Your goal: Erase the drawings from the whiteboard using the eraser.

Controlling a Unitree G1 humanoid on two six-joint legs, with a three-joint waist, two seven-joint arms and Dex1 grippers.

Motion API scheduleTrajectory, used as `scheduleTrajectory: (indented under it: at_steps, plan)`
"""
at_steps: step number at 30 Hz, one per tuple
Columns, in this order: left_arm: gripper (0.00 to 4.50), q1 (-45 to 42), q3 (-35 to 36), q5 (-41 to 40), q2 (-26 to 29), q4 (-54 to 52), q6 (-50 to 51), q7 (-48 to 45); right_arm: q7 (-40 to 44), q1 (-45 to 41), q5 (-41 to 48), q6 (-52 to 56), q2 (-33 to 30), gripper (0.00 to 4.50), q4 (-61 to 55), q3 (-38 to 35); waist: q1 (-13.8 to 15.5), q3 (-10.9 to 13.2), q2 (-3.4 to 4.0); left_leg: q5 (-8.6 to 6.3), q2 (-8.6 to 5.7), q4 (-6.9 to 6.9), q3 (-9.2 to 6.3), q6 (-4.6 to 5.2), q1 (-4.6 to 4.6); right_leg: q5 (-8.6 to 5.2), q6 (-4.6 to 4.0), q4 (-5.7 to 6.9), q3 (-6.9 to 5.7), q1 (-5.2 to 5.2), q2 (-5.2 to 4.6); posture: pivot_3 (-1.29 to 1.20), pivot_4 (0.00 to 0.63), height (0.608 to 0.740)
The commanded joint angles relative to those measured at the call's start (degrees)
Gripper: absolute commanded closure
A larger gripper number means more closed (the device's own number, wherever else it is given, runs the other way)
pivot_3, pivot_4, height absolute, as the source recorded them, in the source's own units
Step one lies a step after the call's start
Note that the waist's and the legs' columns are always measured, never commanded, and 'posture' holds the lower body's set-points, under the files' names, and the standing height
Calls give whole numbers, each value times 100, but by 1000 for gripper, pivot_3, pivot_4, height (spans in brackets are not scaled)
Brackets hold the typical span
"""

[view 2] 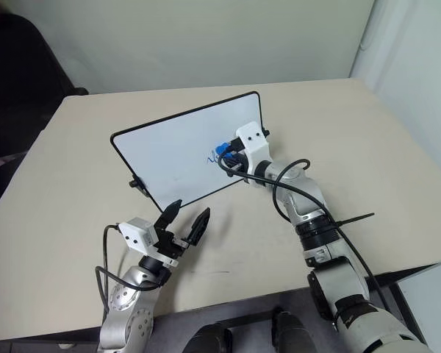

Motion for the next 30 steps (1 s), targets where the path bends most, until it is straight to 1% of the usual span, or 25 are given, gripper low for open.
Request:
scheduleTrajectory:
  at_steps: [1,6,8,15,25,30]
  plan:
    - [0,80,34,-52,-2,-328,-93,19,-335,-375,-52,-196,123,4149,191,-347,-4,0,0,0,0,0,2,0,-1,0,-1,1,0,-2,0,0,150,737]
    - [0,182,24,-78,-15,-444,-82,28,-463,-610,-33,-168,255,4149,519,-491,-31,0,0,1,2,2,1,0,1,20,-13,4,1,-2,1,0,150,737]
    - [0,210,15,-81,-19,-478,-82,27,-438,-583,-120,-175,304,4149,679,-376,-45,0,-1,11,5,3,2,1,2,6,19,4,0,-1,3,0,150,737]
    - [0,261,7,-76,-29,-547,-67,41,-332,-335,-330,-148,480,4149,926,-101,-78,0,0,21,11,2,-4,2,13,13,14,9,-5,0,9,0,150,737]
    - [0,303,17,-103,-12,-610,-33,42,-281,-407,-416,-52,952,4149,666,129,-161,0,0,12,20,-6,1,-12,11,16,11,7,-5,-15,15,0,150,737]
    - [0,291,43,-118,9,-601,-32,47,-272,-687,-305,136,993,4149,310,-35,-169,0,0,12,27,-8,0,-12,7,19,5,7,-8,-22,22,0,150,737]
